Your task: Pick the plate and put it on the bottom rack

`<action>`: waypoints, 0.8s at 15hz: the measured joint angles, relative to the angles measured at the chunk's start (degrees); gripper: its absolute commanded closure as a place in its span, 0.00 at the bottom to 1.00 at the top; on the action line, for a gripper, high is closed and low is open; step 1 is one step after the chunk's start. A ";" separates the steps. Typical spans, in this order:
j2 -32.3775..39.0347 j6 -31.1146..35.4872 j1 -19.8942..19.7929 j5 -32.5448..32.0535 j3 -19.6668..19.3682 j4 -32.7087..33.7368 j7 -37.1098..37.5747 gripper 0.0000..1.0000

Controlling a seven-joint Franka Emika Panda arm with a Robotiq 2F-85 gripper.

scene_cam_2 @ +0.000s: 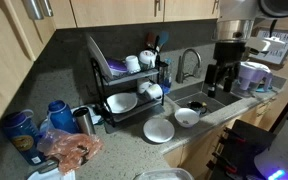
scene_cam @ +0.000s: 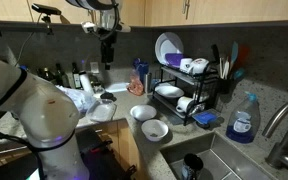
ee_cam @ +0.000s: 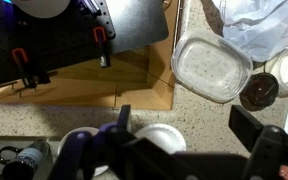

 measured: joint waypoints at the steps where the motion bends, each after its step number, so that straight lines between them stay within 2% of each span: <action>1: 0.00 0.00 0.00 0.00 0.00 0.00 0.00 0.00; 4: 0.14 0.07 -0.40 0.71 0.01 -0.16 0.04 0.00; 7: 0.95 0.51 -1.34 5.54 -0.42 -1.17 0.05 0.00; 12: 1.59 0.76 -1.56 6.28 -0.74 -1.53 0.05 0.00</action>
